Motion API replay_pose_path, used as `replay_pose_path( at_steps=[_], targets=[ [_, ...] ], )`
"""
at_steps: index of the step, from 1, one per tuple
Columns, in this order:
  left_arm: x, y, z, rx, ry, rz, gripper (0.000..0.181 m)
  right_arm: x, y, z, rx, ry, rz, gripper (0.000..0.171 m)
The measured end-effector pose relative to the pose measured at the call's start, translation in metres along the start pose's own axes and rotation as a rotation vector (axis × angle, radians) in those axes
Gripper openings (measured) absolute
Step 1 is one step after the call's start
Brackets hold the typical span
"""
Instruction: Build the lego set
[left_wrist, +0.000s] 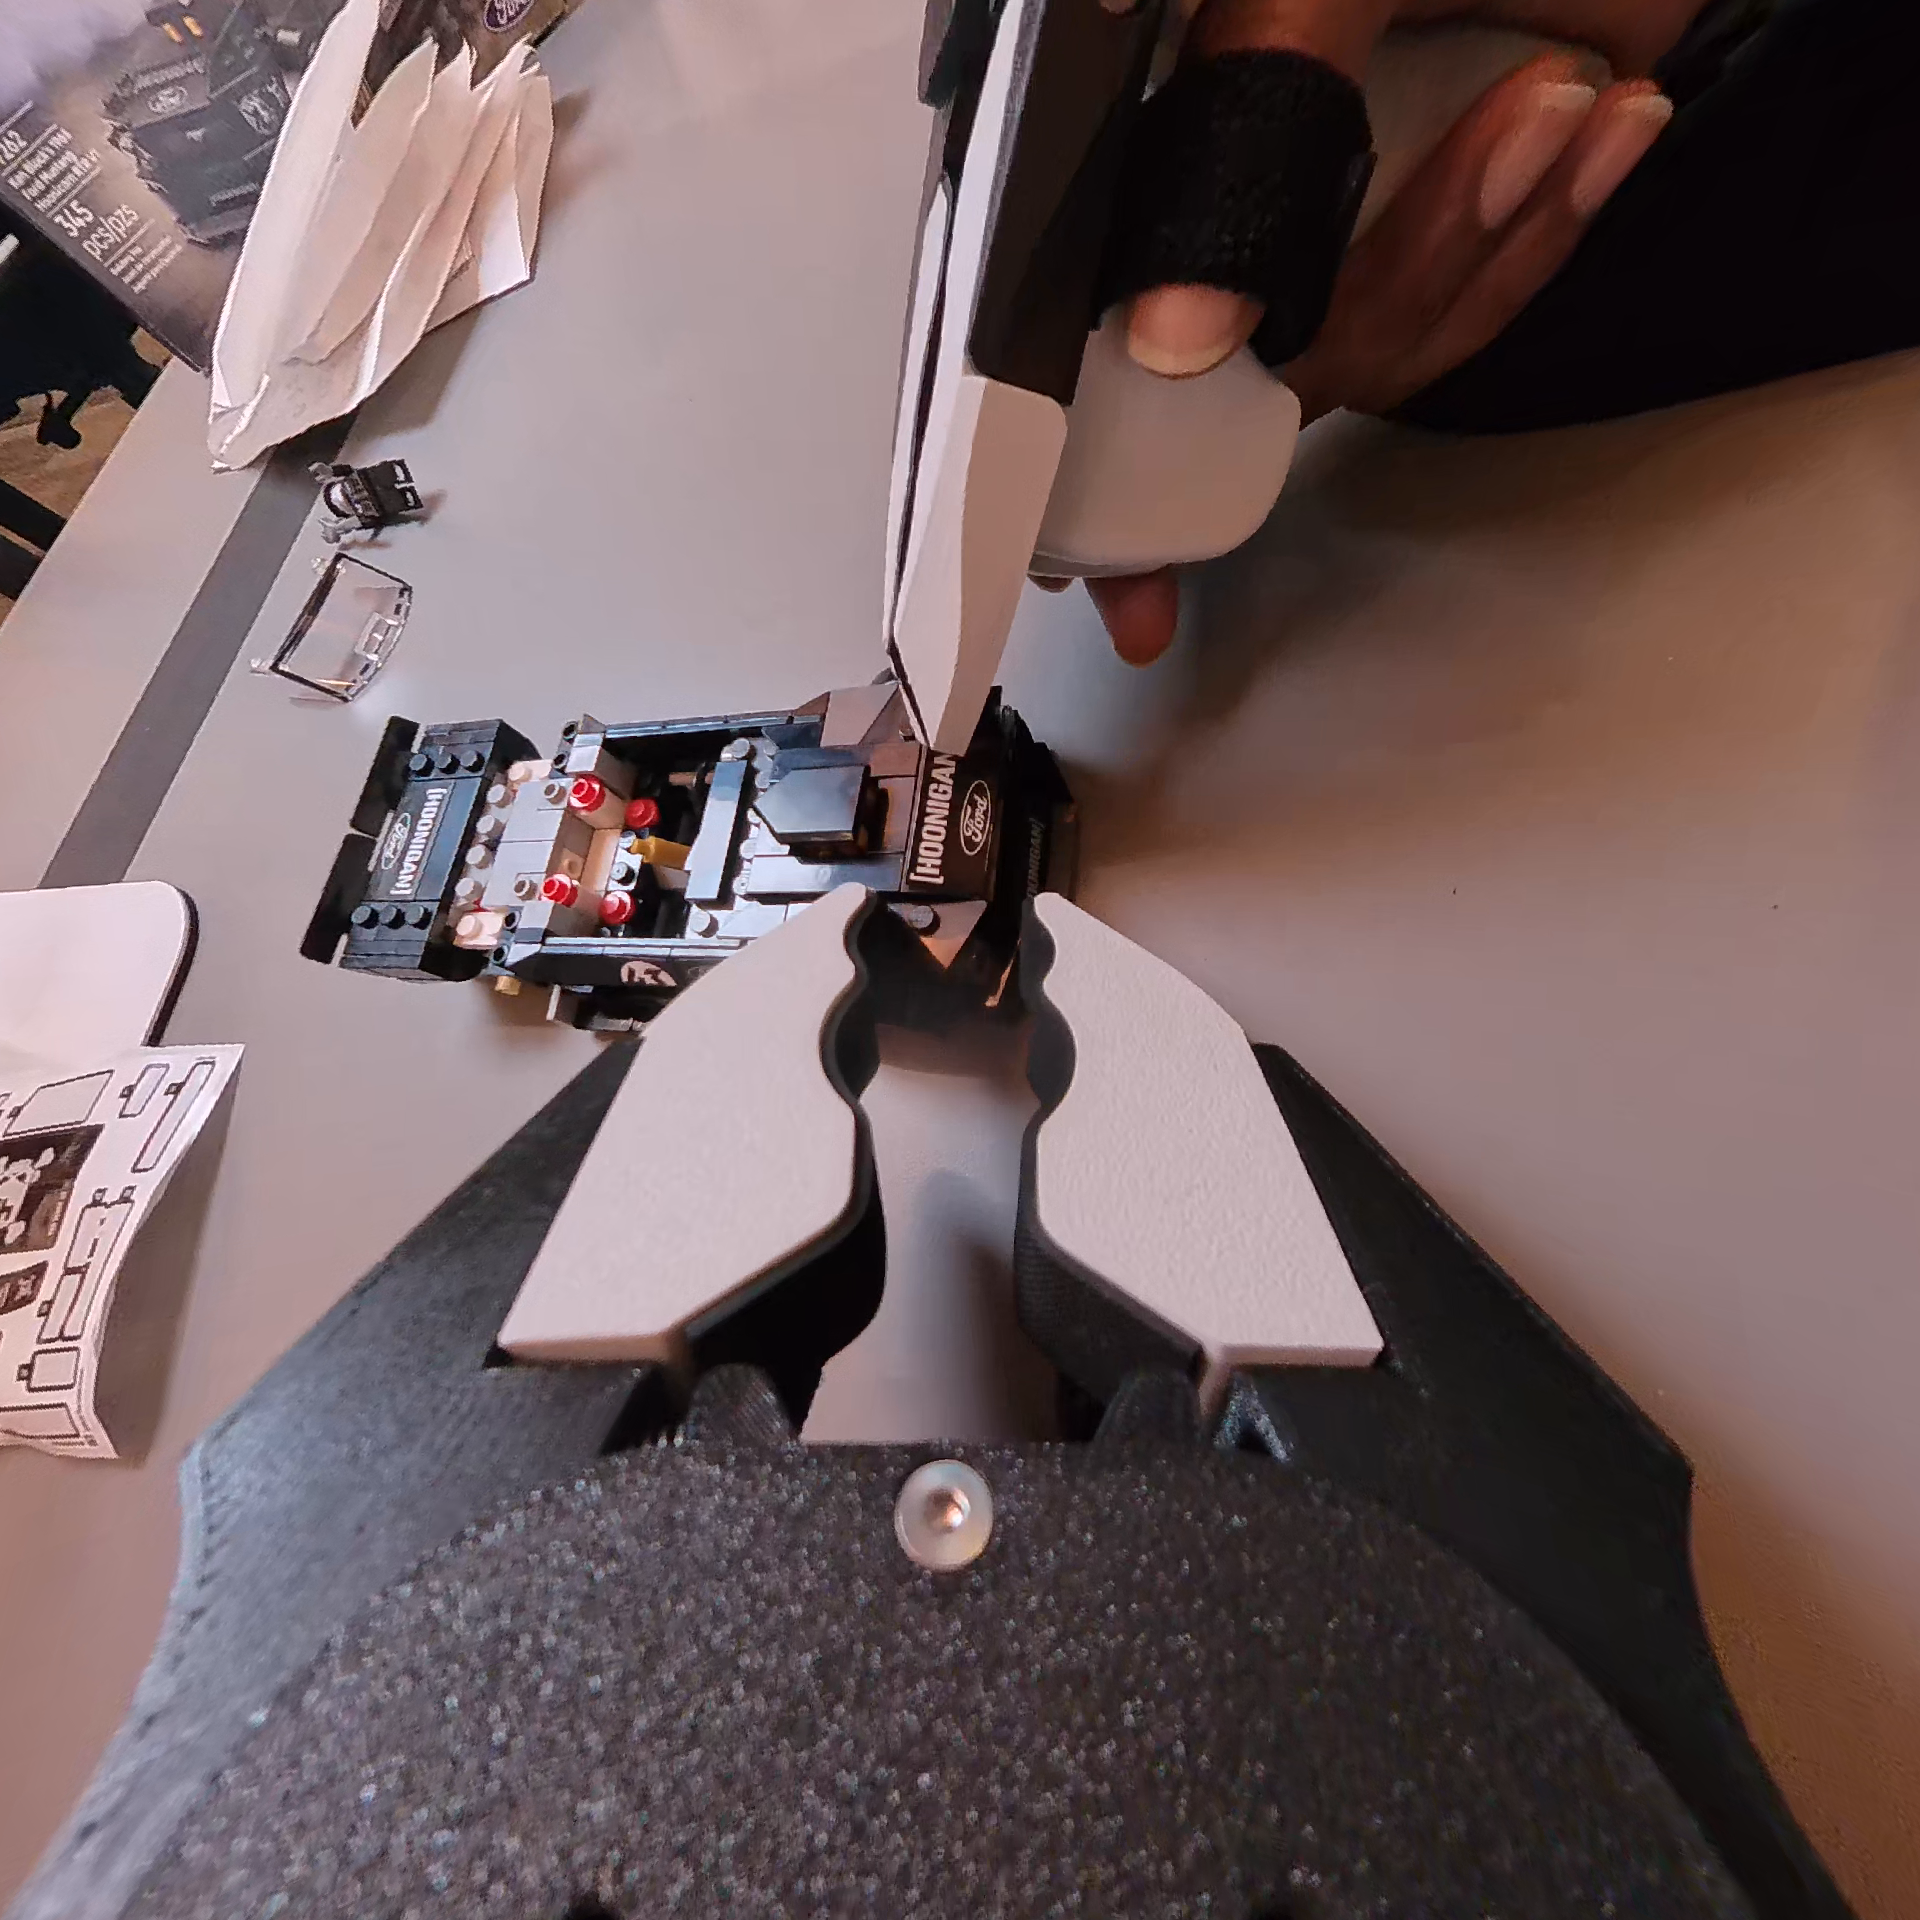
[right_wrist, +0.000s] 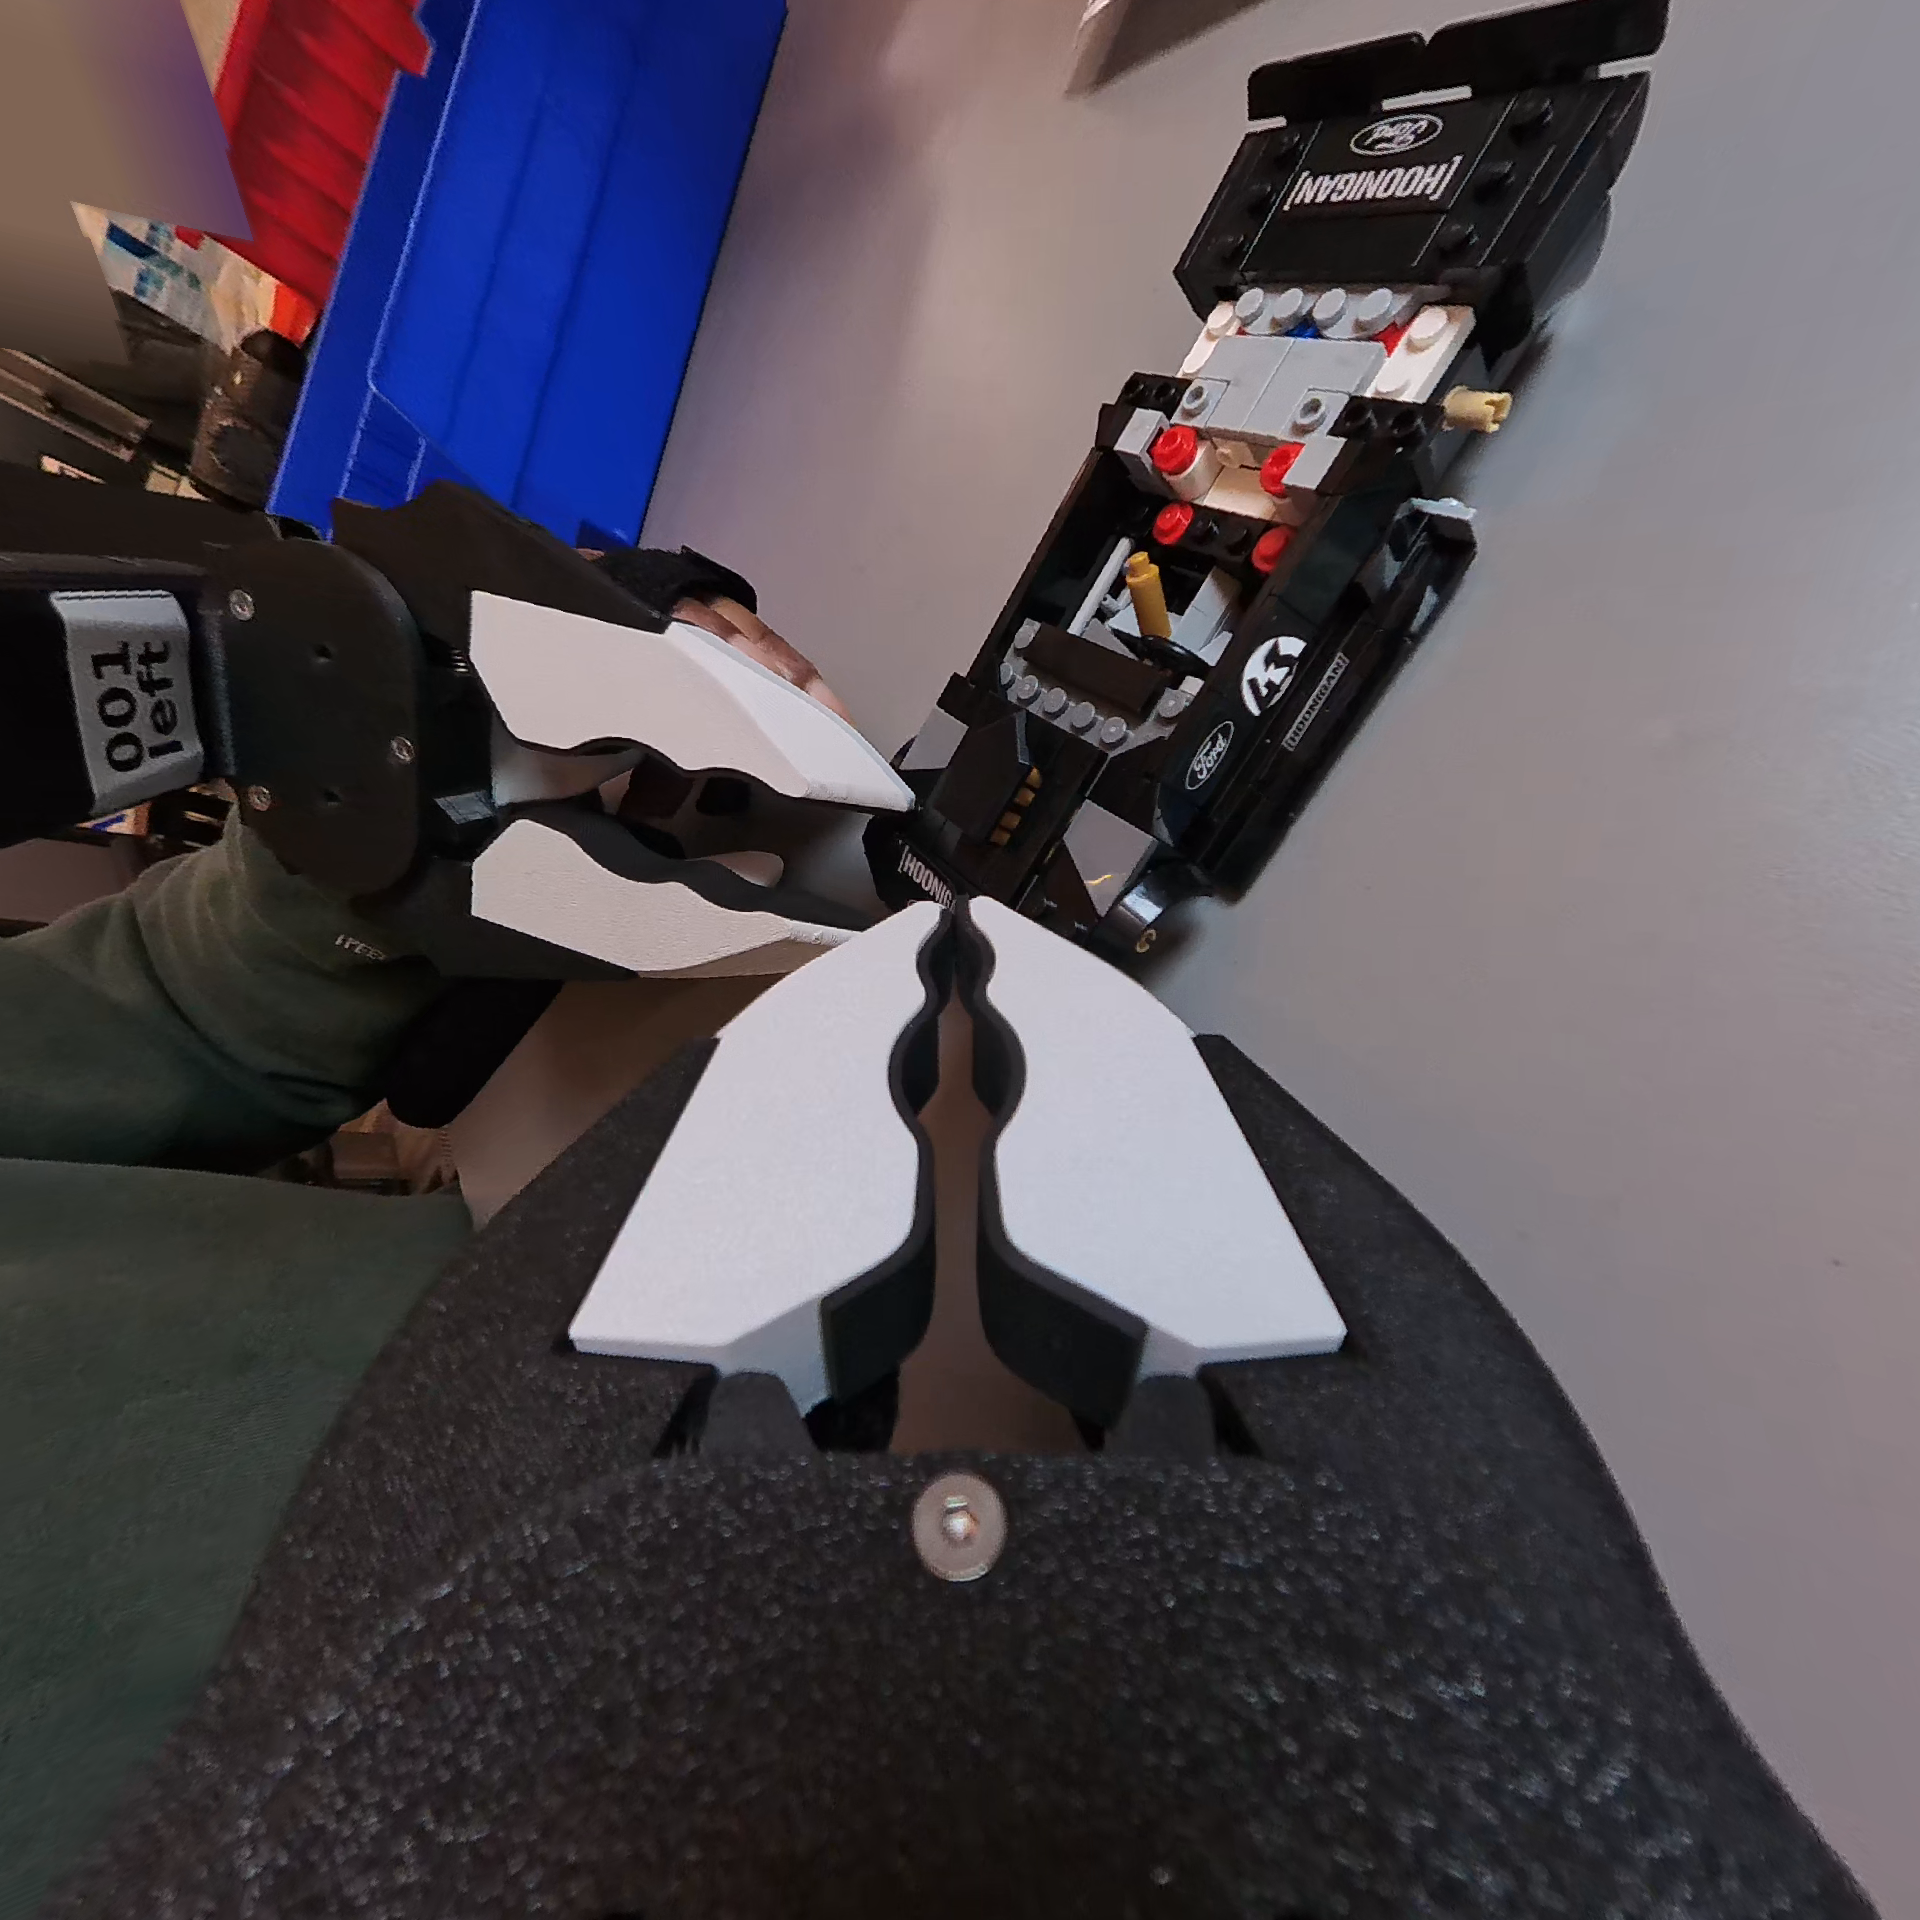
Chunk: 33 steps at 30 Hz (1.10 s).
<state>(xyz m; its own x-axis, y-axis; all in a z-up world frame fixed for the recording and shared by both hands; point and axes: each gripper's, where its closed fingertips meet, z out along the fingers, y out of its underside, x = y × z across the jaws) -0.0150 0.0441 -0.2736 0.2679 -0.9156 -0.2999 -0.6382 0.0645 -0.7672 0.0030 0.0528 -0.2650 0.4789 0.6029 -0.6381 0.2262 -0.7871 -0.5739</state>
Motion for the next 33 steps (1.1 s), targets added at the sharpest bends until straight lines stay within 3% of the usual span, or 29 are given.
replay_pose_path(
  at_steps=[22, 33],
  targets=[
    [0.000, -0.001, -0.001, 0.011, 0.017, -0.043, 0.025, 0.001, -0.001, 0.001, 0.004, 0.033, -0.058, 0.000],
    [0.001, -0.016, -0.001, 0.070, -0.030, 0.012, 0.006, 0.001, -0.001, 0.001, 0.004, 0.027, -0.057, 0.000]
  ],
)
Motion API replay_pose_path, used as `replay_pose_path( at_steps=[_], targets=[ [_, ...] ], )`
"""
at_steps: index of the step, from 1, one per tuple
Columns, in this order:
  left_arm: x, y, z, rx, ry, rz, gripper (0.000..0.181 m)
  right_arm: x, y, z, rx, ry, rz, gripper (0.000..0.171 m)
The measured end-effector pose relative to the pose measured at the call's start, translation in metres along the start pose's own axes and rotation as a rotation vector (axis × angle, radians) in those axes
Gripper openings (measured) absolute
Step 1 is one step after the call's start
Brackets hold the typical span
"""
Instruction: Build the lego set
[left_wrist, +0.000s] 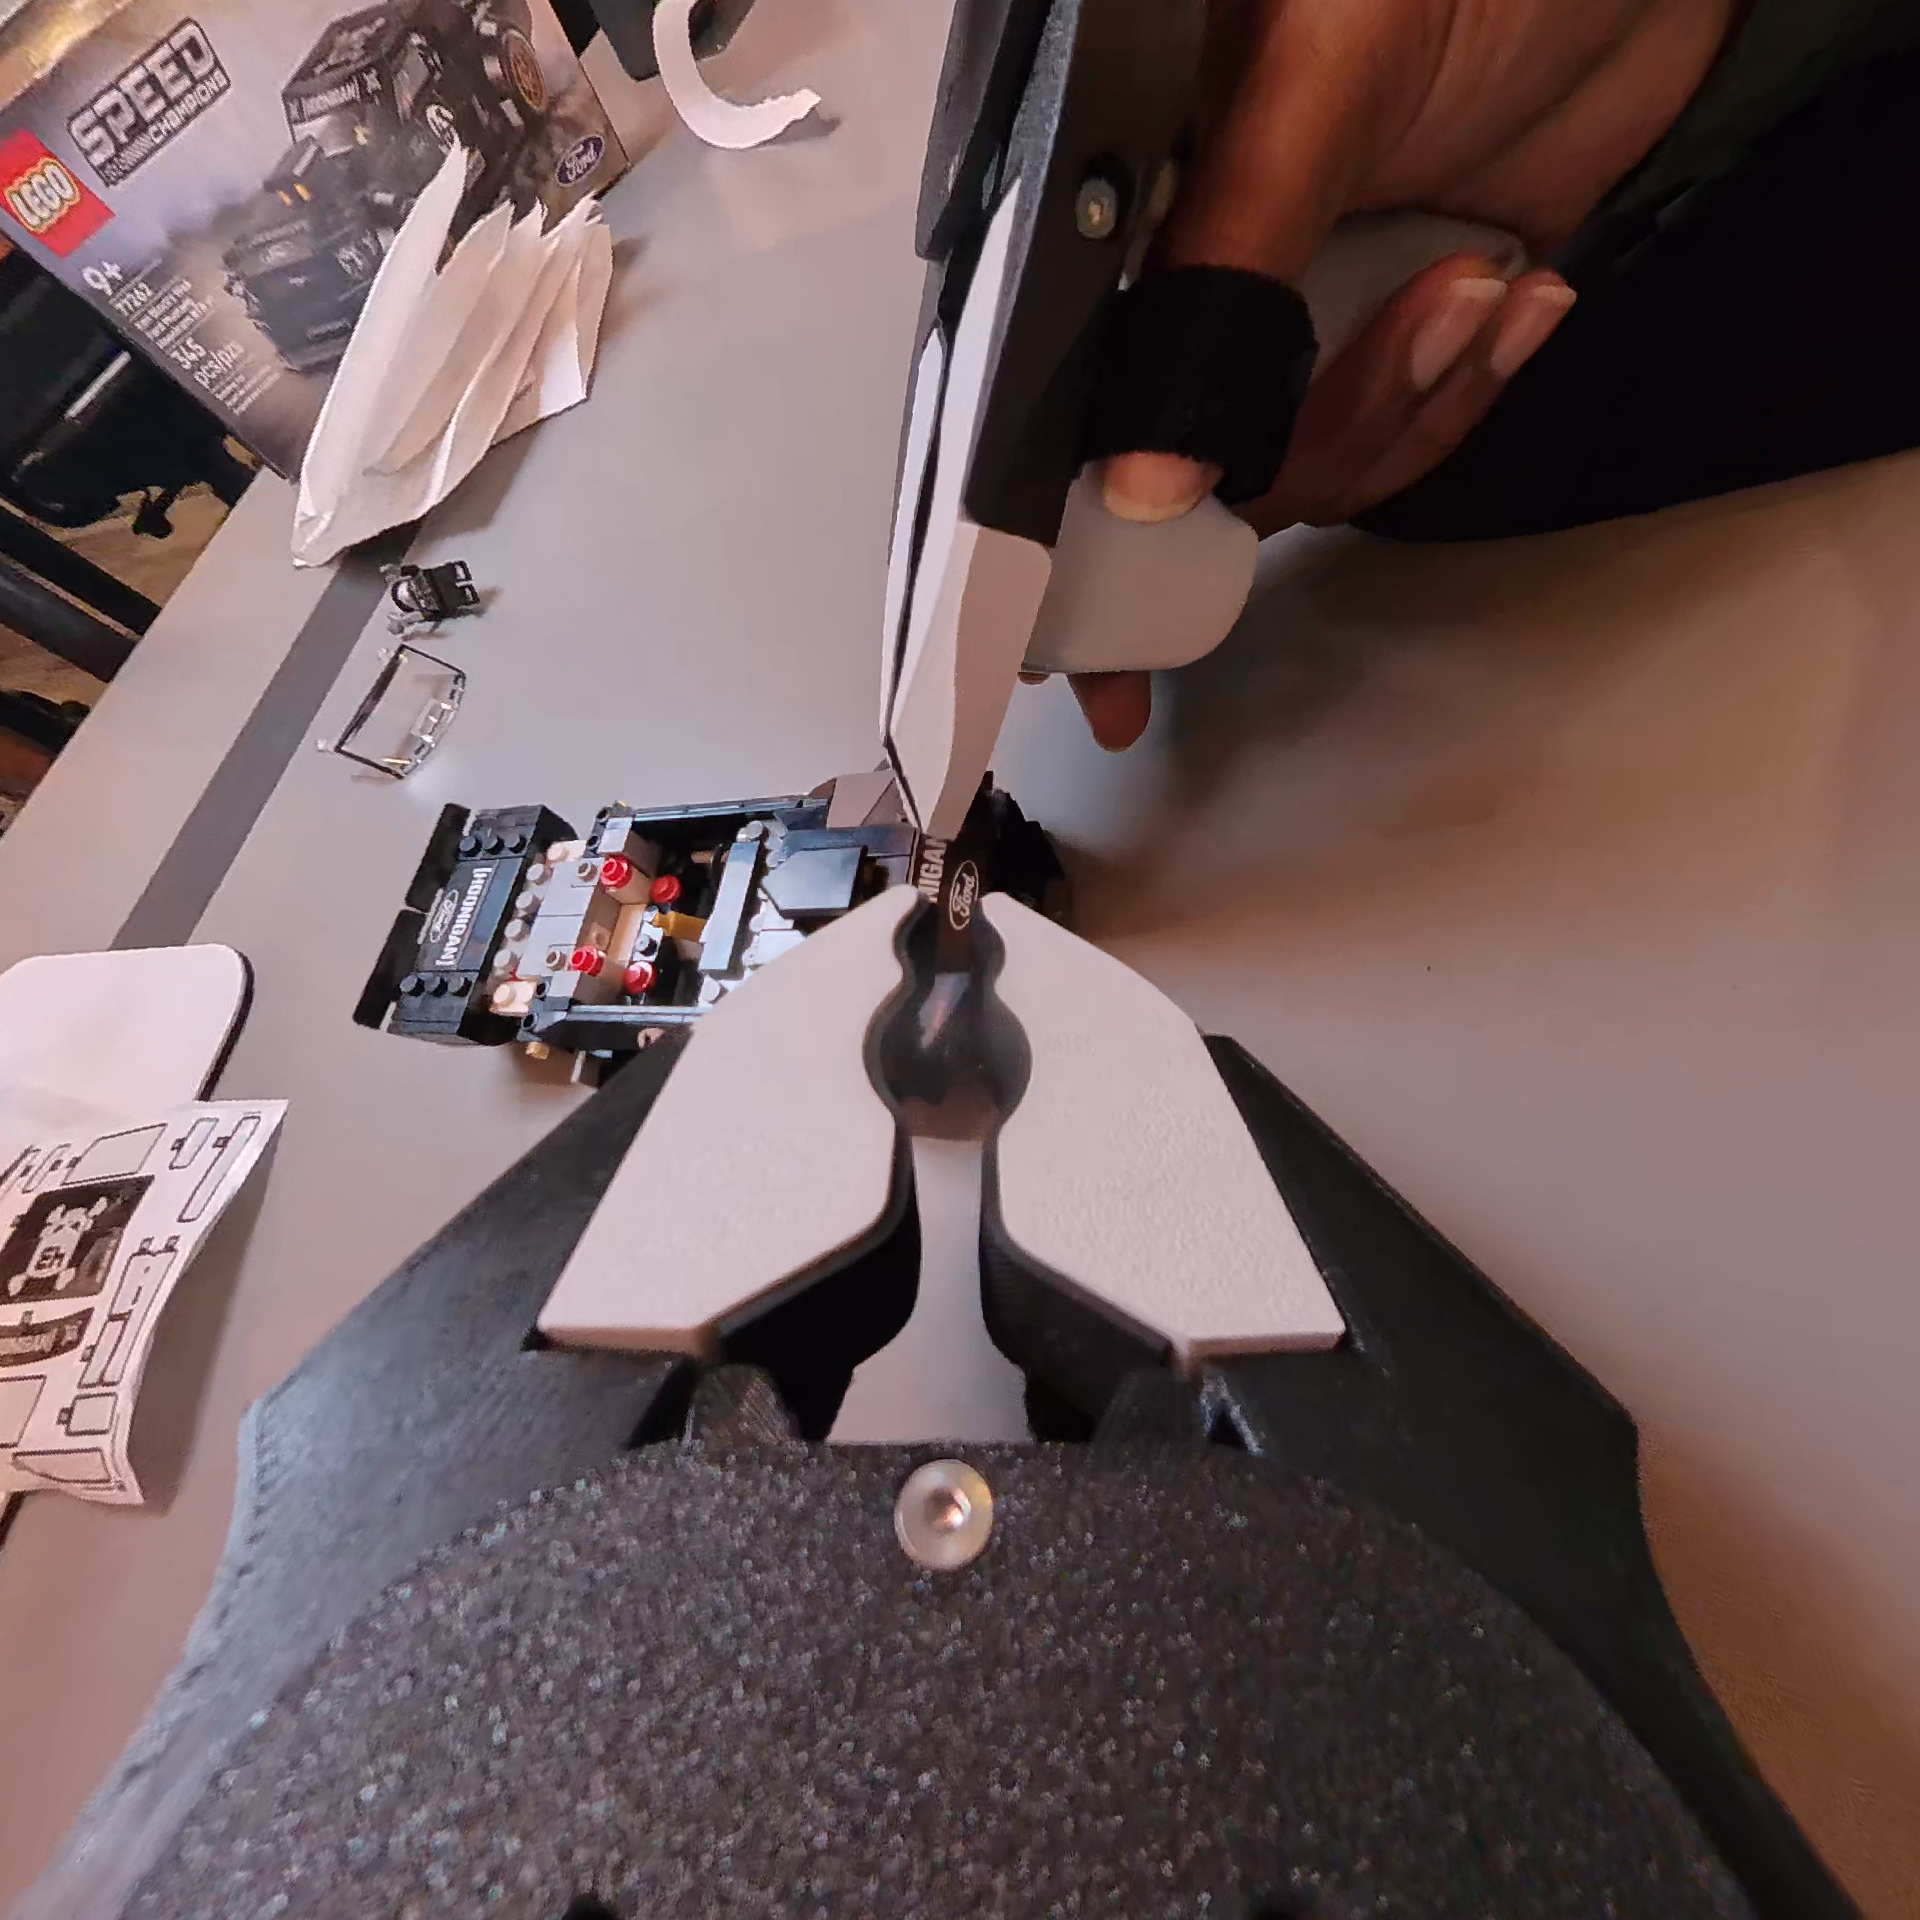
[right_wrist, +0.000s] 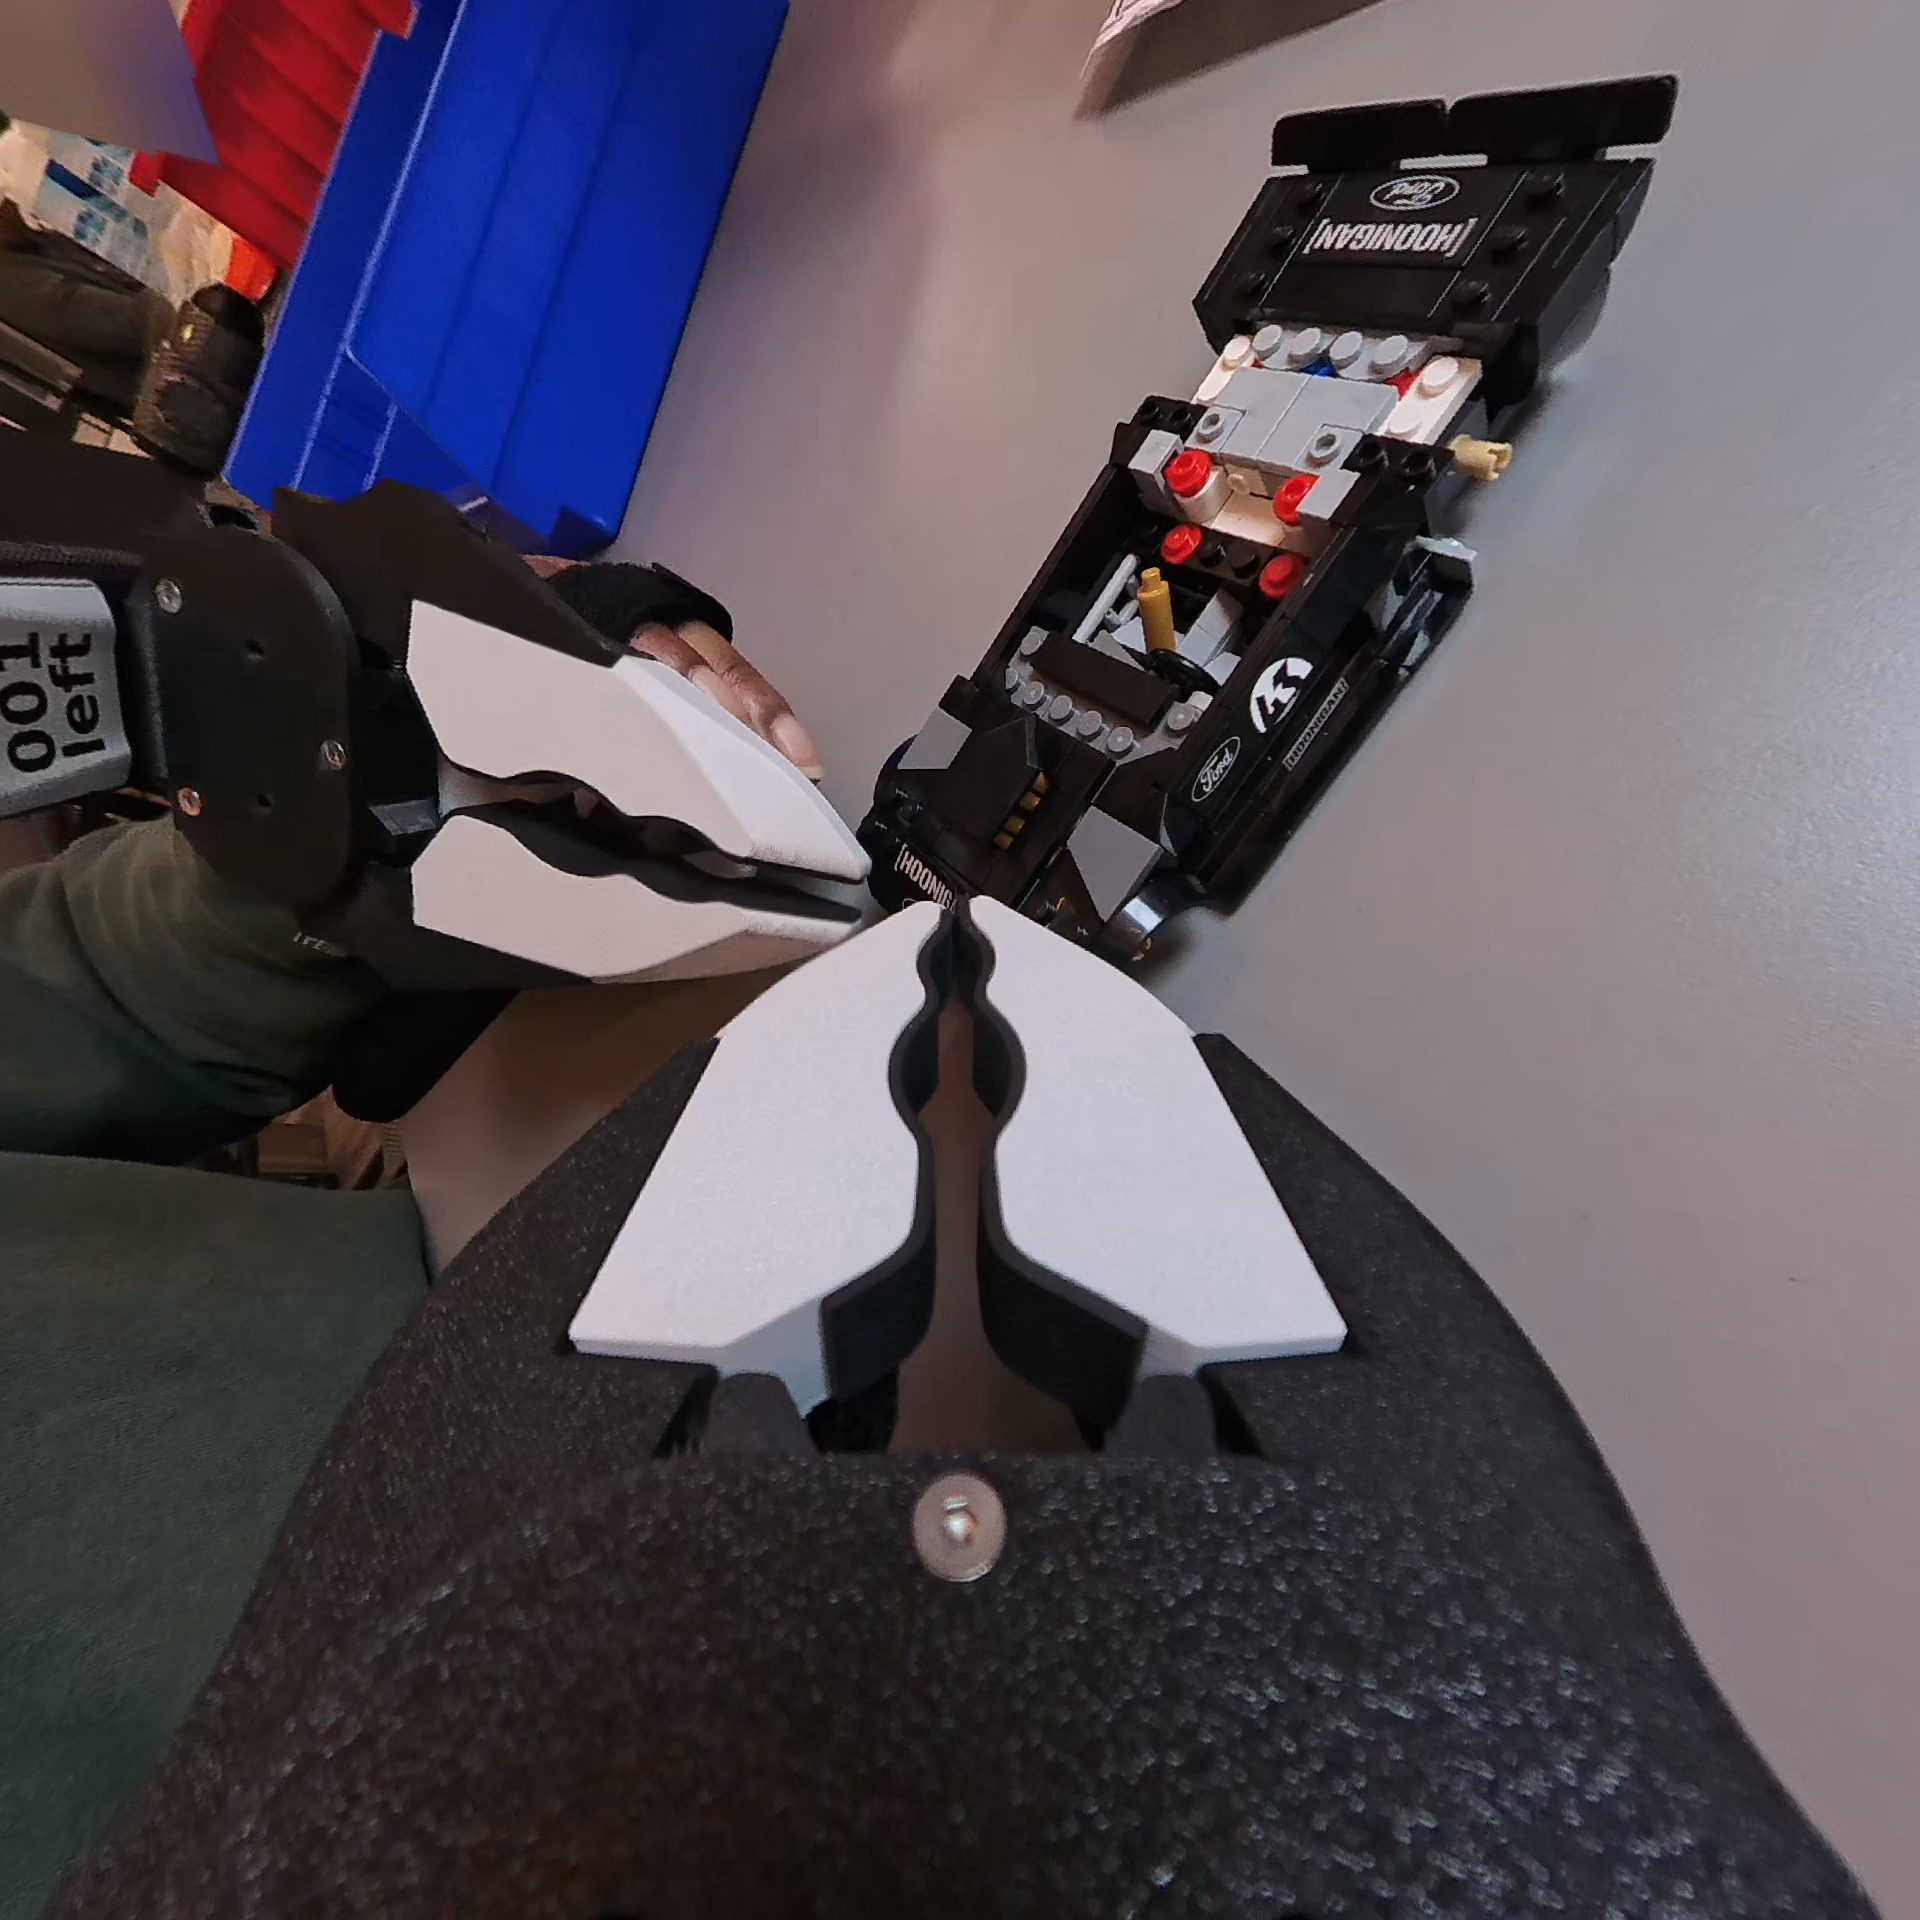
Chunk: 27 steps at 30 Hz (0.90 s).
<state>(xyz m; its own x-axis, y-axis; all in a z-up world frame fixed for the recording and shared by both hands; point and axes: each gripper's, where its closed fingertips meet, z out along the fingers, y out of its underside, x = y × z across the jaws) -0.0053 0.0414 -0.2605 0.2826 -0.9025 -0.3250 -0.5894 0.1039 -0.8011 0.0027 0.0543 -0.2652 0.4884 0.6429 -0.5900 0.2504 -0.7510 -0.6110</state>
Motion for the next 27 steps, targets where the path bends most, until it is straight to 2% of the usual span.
replay_pose_path(
  at_steps=[5, 20, 27],
  targets=[
    [0.002, 0.009, 0.005, -0.056, -0.007, 0.021, 0.011, 0.001, 0.001, 0.000, -0.001, -0.001, 0.004, 0.000],
    [0.002, 0.010, 0.005, -0.055, 0.013, -0.023, 0.011, 0.001, 0.000, -0.001, -0.005, -0.017, 0.013, 0.000],
    [0.001, 0.010, 0.005, -0.055, 0.008, -0.024, 0.011, 0.000, 0.000, -0.001, 0.000, 0.051, -0.129, 0.005]
  ],
)
